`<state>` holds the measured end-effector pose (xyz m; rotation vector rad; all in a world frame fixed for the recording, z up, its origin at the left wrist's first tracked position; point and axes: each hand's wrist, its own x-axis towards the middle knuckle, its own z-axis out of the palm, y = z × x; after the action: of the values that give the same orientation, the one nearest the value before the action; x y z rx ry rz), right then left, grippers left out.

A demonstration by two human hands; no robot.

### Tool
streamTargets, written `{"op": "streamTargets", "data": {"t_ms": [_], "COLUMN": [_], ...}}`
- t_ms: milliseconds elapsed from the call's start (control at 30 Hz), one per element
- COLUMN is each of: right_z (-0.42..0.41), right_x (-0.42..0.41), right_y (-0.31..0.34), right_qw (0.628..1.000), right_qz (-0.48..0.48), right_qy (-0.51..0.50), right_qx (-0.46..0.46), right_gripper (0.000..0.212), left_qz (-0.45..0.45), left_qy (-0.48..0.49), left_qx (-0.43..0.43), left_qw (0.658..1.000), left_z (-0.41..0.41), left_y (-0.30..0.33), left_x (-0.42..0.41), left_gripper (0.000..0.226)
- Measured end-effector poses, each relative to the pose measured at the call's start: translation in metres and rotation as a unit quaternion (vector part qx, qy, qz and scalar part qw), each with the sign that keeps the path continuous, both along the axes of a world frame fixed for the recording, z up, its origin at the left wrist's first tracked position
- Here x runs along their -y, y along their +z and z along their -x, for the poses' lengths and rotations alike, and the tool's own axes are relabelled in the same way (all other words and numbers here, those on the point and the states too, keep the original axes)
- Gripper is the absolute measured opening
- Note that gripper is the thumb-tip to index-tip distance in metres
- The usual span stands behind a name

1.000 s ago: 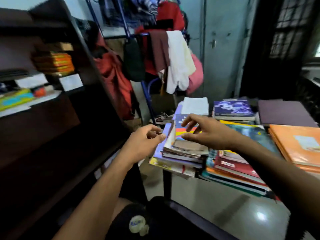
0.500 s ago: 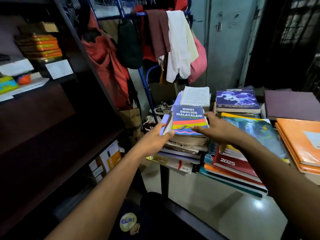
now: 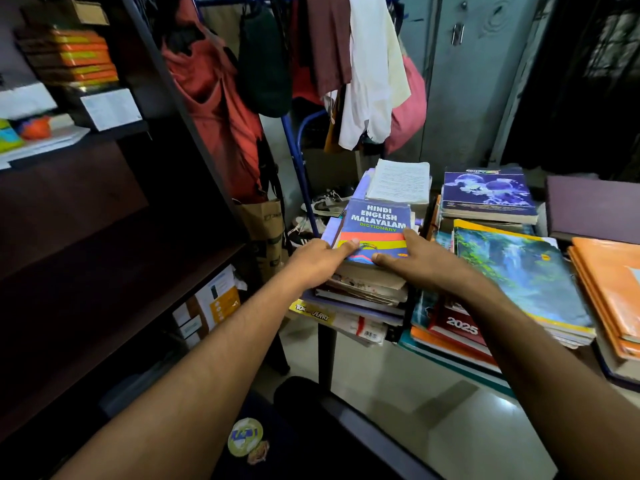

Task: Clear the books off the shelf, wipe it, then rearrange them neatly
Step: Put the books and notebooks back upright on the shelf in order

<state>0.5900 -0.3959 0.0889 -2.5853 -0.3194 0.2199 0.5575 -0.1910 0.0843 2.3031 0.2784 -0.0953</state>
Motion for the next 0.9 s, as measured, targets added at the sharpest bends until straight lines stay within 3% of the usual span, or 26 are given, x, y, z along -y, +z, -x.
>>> {"op": "streamTargets", "data": {"t_ms": [100, 233, 400, 567, 733, 900], "right_z": [0.0, 0.002, 0.005, 0.015, 0.032, 0.043], "right_x": [0.0, 0.001, 0.0, -0.011, -0.037, -0.06], "right_y": [-0.001, -0.002, -0.003, -0.004, -0.007, -0.003], "right_qw": [1.0, 1.0, 0.998, 0.996, 0.995, 0.985], "right_qz": [-0.007, -0.02, -0.054, -0.082, -0.086, -0.155], "right_qy": [0.002, 0.0, 0.003, 0.023, 0.044, 0.074], "right_qx": [-0.007, -0.007, -0.02, -0.022, -0.01, 0.003], "right_gripper": [0.075, 0.074, 0.085, 0.062, 0.088, 0.07], "left_qz": [-0.031, 0.074, 0.085, 0.111, 0.234, 0.301], "left_qy": [-0.005, 0.065, 0.069, 0.073, 0.073, 0.098], "left_qx": [0.0, 0.011, 0.003, -0.009, -0.062, -0.007], "left_qw": [1.0, 0.995, 0.994, 0.991, 0.968, 0.949], "left_z": [0.0, -0.004, -0.01, -0.012, 0.0, 0.027], "left_y": [-0.001, -0.003, -0.006, 0.004, 0.006, 0.003], "left_x": [0.007, 0.008, 0.004, -0.011, -0.034, -0.061], "left_gripper": [0.065, 0.085, 0.06, 0.061, 0.043, 0.023]}}
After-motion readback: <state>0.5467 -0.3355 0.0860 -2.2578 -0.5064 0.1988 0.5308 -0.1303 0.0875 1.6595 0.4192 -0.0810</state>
